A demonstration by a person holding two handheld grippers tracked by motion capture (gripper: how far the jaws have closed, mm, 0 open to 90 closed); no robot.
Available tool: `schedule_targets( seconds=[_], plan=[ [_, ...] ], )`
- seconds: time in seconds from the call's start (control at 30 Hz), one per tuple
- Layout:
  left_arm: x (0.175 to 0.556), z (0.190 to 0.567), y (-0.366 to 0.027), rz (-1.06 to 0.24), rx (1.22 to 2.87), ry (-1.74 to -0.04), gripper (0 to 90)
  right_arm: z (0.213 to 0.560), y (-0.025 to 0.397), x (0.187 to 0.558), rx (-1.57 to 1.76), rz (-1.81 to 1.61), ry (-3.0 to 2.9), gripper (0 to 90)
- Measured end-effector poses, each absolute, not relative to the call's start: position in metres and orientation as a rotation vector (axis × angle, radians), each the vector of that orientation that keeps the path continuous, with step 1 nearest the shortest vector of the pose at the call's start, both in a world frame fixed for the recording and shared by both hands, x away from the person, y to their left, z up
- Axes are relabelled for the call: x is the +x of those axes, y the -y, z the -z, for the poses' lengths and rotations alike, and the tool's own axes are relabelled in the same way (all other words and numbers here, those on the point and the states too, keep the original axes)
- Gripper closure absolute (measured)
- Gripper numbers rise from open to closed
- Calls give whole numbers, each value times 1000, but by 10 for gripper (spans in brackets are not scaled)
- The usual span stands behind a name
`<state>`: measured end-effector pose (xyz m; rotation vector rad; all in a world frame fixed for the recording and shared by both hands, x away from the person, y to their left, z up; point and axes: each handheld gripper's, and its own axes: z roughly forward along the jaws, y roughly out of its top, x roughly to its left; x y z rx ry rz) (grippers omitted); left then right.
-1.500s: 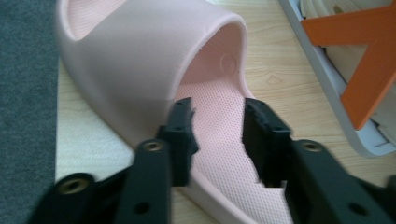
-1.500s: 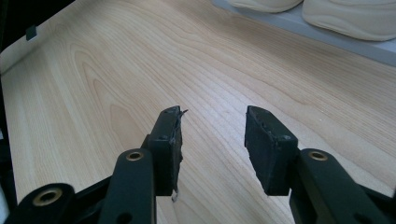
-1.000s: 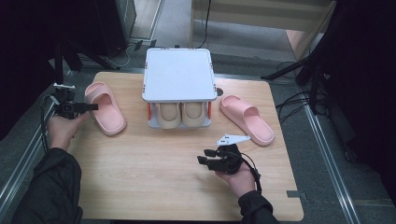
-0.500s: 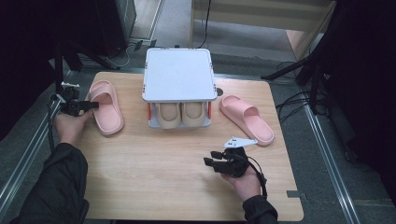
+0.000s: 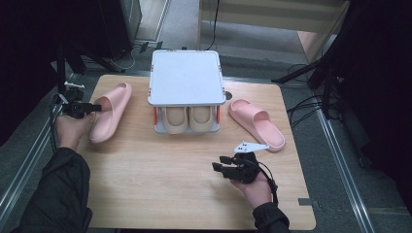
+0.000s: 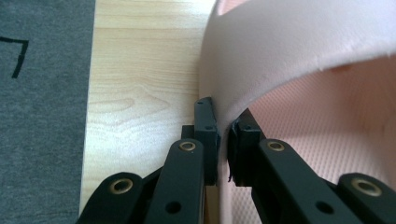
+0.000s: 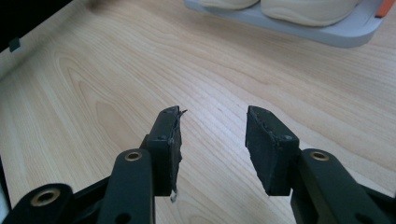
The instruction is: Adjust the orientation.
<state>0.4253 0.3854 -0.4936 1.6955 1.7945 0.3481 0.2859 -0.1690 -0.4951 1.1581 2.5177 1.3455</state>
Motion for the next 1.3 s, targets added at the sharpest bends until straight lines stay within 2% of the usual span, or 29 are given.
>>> schedule_targets(
  seconds=[0.2,0.67,0.83,1.3],
  plan=[
    [410,479,-381,-336,1715,-1752,843,491,165,290,1127,-1367,-2521,560],
    [349,465,-362,-290,1769,-1687,842,480,160,302,1075,-1416,-2511,559],
    [323,461,-339,-224,1817,-1615,842,478,154,307,1054,-1421,-2523,559],
    [281,460,-286,-171,1898,-1445,841,475,143,315,1021,-1438,-2542,560]
  ],
)
